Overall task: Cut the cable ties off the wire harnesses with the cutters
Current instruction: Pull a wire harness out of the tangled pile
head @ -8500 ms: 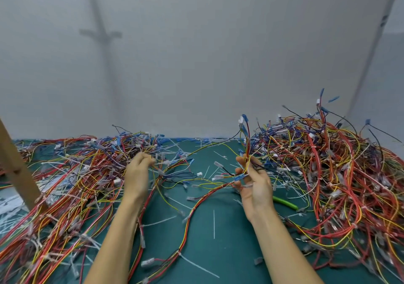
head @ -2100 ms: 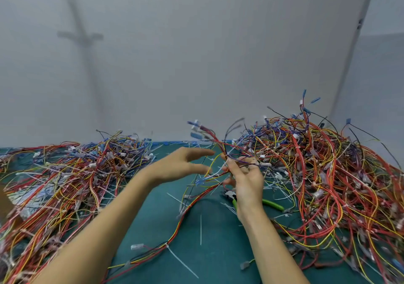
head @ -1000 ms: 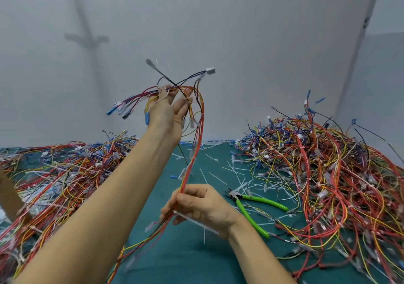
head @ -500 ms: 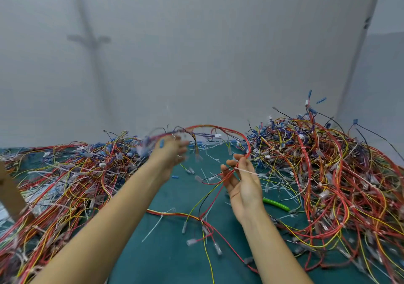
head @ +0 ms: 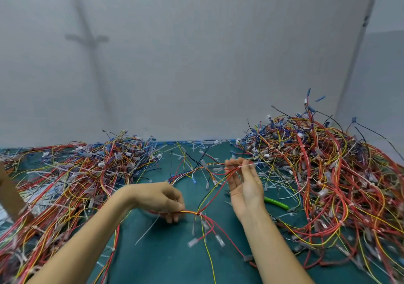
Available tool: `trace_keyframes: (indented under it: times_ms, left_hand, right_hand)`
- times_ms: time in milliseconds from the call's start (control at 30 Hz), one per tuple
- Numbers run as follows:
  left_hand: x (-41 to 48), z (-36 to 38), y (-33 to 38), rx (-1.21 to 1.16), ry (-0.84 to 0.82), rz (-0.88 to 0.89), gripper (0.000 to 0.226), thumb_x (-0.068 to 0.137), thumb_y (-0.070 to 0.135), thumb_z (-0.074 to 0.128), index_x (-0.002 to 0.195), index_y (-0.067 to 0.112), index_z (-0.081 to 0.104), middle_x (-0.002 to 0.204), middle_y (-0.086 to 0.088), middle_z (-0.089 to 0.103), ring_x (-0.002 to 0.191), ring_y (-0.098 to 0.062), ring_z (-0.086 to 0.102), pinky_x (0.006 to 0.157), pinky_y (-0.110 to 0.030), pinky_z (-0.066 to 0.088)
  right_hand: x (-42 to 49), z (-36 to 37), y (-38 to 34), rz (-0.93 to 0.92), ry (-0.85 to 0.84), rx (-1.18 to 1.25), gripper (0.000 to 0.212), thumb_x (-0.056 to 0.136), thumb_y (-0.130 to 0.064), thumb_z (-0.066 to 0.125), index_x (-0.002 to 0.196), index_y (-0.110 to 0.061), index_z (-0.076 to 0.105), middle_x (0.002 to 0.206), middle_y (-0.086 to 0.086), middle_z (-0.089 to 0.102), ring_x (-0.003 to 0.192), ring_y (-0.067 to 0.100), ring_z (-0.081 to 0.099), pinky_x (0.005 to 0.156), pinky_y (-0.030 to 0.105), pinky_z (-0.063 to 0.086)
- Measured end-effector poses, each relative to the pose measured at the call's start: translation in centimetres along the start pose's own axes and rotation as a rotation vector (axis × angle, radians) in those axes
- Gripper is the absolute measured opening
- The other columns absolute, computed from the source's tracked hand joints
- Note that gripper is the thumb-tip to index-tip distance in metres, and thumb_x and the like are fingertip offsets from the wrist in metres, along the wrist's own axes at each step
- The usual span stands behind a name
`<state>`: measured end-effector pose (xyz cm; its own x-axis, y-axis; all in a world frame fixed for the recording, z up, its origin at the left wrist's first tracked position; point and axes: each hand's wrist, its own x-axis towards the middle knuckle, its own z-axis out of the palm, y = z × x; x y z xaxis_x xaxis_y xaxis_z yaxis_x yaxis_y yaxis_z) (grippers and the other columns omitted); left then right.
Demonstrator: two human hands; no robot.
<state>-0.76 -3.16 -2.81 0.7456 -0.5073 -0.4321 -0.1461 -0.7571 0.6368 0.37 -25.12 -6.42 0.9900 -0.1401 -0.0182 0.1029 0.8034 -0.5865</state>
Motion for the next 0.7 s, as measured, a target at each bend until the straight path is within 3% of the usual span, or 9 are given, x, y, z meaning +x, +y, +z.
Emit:
trace_keyframes:
  times_ms: [133,233,333,433,633,700]
  left_hand:
    - [-0.5,-0.2,-1.2,-0.129,0.113,0.075,0.022,0.099,0.023,0.056,0.081,0.016,0.067,0.063,0.007,0.054,0.058,-0.008,0.048,0.059,-0.019,0.039]
    - [-0.9,-0.8,-2.0,-0.12,0.07,0.026,0.021,0.097,0.02,0.059,0.078,0.015,0.068,0.058,0.01,0.053,0.054,-0.005,0.045,0.053,-0.016,0.037]
    - [-1.0,-1.4,-3.3,0.0,0.057,-0.091,0.021,0.096,0.019,0.06,0.077,0.017,0.069,0.058,0.008,0.055,0.054,-0.008,0.046,0.053,-0.018,0.038]
    - [-1.4,-2.0,-4.5,0.0,0.01,-0.202,0.016,0.091,0.014,0.066,0.078,0.022,0.069,0.059,0.005,0.061,0.055,-0.008,0.051,0.053,-0.018,0.039]
    - [-2.1,-3.8,-4.4,0.229,-0.147,-0.559,0.013,0.081,0.022,0.078,0.074,0.018,0.067,0.063,0.005,0.07,0.053,-0.007,0.059,0.05,-0.018,0.044]
    - [-2.3,-4.3,-4.4,0.325,-0.144,-0.68,0.013,0.082,0.023,0.078,0.081,0.014,0.069,0.065,0.003,0.07,0.055,-0.009,0.062,0.052,-0.019,0.049]
  right_hand:
    - [0.2,-0.3,-0.2,-0.015,0.04,0.015,0.02,0.104,-0.017,0.042,0.094,-0.011,0.058,0.075,0.004,0.075,0.063,0.008,0.07,0.055,0.018,0.055]
    - [0.3,-0.3,-0.2,-0.019,0.099,0.088,0.02,0.103,-0.014,0.043,0.091,-0.011,0.058,0.071,0.006,0.075,0.061,0.009,0.07,0.056,0.02,0.057]
    - [0.6,-0.4,-1.1,0.0,0.16,0.176,0.019,0.102,-0.016,0.046,0.088,-0.011,0.058,0.067,0.005,0.073,0.059,0.01,0.071,0.057,0.029,0.058]
    - [0.6,-0.7,-1.7,0.008,0.2,0.192,0.02,0.102,-0.015,0.047,0.087,-0.008,0.058,0.064,0.007,0.071,0.056,0.014,0.071,0.046,0.023,0.055]
    - [0.2,-0.2,-0.7,0.029,0.147,0.055,0.022,0.104,-0.015,0.043,0.088,-0.007,0.057,0.061,0.003,0.066,0.055,0.018,0.07,0.045,0.022,0.053]
    - [0.1,-0.2,-0.6,0.022,0.132,0.019,0.021,0.104,-0.015,0.043,0.09,-0.007,0.057,0.064,0.004,0.066,0.055,0.018,0.07,0.045,0.023,0.053]
